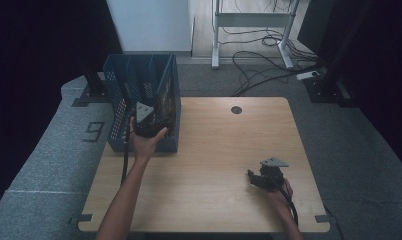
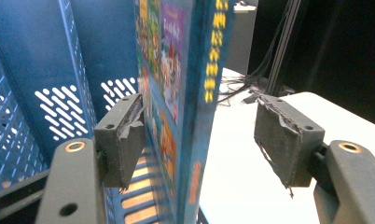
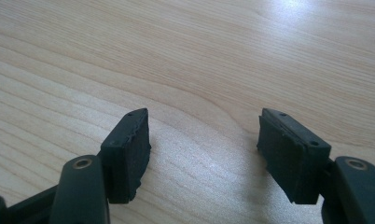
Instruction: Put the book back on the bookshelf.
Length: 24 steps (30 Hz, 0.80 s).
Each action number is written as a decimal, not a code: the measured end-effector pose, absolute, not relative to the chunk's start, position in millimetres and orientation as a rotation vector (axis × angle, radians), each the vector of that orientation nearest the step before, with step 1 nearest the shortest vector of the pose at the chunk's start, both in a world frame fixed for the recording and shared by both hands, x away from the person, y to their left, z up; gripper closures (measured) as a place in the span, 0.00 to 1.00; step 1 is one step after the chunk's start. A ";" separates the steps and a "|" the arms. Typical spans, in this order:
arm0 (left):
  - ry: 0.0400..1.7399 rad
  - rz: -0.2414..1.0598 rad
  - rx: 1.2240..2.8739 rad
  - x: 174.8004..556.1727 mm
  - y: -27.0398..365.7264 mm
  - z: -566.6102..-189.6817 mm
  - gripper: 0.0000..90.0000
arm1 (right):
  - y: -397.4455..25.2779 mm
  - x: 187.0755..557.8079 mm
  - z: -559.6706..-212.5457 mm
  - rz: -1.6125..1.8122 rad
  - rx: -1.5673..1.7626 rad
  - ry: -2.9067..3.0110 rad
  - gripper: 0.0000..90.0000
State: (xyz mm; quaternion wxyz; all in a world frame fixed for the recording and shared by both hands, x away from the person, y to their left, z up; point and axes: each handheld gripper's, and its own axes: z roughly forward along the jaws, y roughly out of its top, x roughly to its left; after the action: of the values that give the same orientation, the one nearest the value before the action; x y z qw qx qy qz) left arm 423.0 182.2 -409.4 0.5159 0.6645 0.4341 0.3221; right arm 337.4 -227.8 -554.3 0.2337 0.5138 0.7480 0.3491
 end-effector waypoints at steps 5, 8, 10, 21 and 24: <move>1.029 0.758 1.611 411.0 184.9 -413.5 0.37 | -227.6 337.4 -554.2 0.958 1.412 2.053 0.37; 1.020 0.765 1.613 403.0 186.4 -416.4 0.37 | -227.5 337.4 -554.2 0.960 1.414 2.052 0.37; 1.018 0.752 1.610 398.1 187.9 -418.0 0.36 | -227.5 337.4 -554.2 0.959 1.414 2.052 0.37; 0.970 0.676 1.663 364.9 188.4 -427.6 0.36 | -227.5 337.3 -554.2 0.958 1.414 2.053 0.37; 0.957 0.650 1.687 356.0 187.5 -432.7 0.35 | -227.5 337.3 -554.2 0.959 1.414 2.053 0.37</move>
State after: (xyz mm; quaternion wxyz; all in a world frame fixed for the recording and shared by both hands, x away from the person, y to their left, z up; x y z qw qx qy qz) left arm 356.0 187.5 -432.7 0.5207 0.7041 0.3994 0.2713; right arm 337.3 -227.5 -554.2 0.2334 0.5148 0.7475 0.3490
